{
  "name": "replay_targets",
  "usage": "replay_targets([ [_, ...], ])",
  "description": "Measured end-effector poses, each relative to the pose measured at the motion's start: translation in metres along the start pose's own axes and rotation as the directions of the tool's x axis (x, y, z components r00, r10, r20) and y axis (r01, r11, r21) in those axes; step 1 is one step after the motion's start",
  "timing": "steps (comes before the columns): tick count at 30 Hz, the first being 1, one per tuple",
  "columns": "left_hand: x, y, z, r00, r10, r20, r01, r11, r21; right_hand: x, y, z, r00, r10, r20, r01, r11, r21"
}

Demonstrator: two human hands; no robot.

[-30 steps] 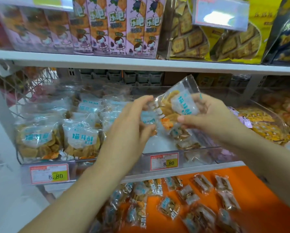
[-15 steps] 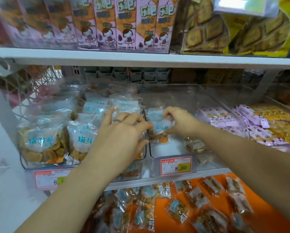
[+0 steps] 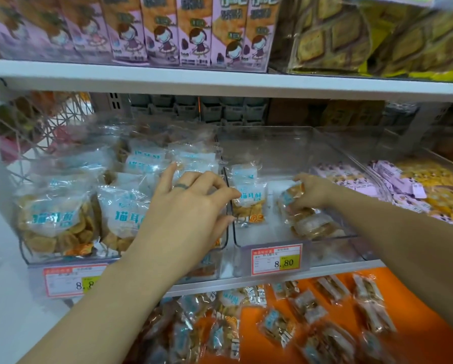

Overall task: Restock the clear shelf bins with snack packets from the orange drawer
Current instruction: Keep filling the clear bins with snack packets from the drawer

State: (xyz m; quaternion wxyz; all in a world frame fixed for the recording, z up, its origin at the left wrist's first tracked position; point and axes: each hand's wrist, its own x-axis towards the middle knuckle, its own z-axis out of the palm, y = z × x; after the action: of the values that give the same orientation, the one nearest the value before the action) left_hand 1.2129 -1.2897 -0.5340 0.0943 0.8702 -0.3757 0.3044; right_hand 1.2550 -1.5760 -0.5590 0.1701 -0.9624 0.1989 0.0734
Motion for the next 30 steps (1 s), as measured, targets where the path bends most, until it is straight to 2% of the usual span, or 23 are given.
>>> replay_targets([
  [4, 0.0, -0.001, 0.001, 1.0, 0.002, -0.004, -0.002, 1.0, 0.009, -0.017, 0.003, -0.026, 0.93, -0.062, -0.361, 0.126, 0.98, 0.157],
  [7, -0.001, 0.0, 0.001, 1.0, -0.001, 0.002, 0.001, 1.0, 0.017, -0.045, -0.005, -0.048, 0.885, -0.149, -0.441, 0.258, 0.946, 0.196],
  [9, -0.001, 0.0, 0.001, 1.0, -0.002, 0.0, 0.002, 1.0, 0.017, -0.066, -0.017, -0.054, 0.898, -0.234, -0.372, 0.335, 0.912, 0.235],
  [11, -0.001, 0.0, 0.001, 1.0, -0.003, -0.007, 0.004, 1.0, 0.01, -0.079, -0.03, -0.044, 0.926, -0.305, -0.221, 0.364, 0.877, 0.313],
  [14, -0.002, 0.001, 0.001, 1.0, 0.0, -0.011, 0.0, 1.0, 0.002, -0.075, -0.042, -0.013, 0.949, -0.314, -0.038, 0.309, 0.893, 0.328],
  [16, -0.002, 0.001, 0.001, 1.0, 0.0, -0.005, 0.0, 1.0, 0.0, -0.064, -0.047, 0.01, 0.96, -0.278, 0.029, 0.256, 0.916, 0.308],
  [19, -0.002, 0.001, 0.001, 1.0, -0.001, 0.008, 0.001, 1.0, -0.003, -0.049, -0.042, 0.023, 0.961, -0.274, -0.022, 0.275, 0.96, 0.053],
  [21, -0.002, 0.0, 0.001, 1.0, -0.003, 0.015, 0.003, 1.0, 0.002, -0.049, -0.034, 0.011, 0.968, -0.249, -0.026, 0.25, 0.968, 0.013],
  [23, -0.001, 0.0, 0.002, 1.0, -0.002, 0.016, 0.002, 1.0, 0.009, -0.048, -0.019, -0.002, 0.98, -0.185, 0.069, 0.189, 0.98, -0.065],
  [26, -0.001, 0.0, 0.002, 1.0, -0.001, 0.021, 0.001, 1.0, 0.009, -0.05, 0.0, -0.002, 0.956, -0.04, 0.29, 0.165, 0.891, -0.422],
  [27, -0.001, 0.0, 0.002, 1.0, -0.005, 0.024, 0.005, 1.0, 0.009, -0.049, 0.003, 0.002, 0.951, -0.028, 0.309, 0.176, 0.868, -0.464],
  [30, 0.0, 0.0, 0.001, 0.999, -0.012, 0.037, 0.012, 1.0, 0.019, -0.047, 0.002, -0.001, 0.959, -0.117, 0.259, 0.213, 0.898, -0.384],
])
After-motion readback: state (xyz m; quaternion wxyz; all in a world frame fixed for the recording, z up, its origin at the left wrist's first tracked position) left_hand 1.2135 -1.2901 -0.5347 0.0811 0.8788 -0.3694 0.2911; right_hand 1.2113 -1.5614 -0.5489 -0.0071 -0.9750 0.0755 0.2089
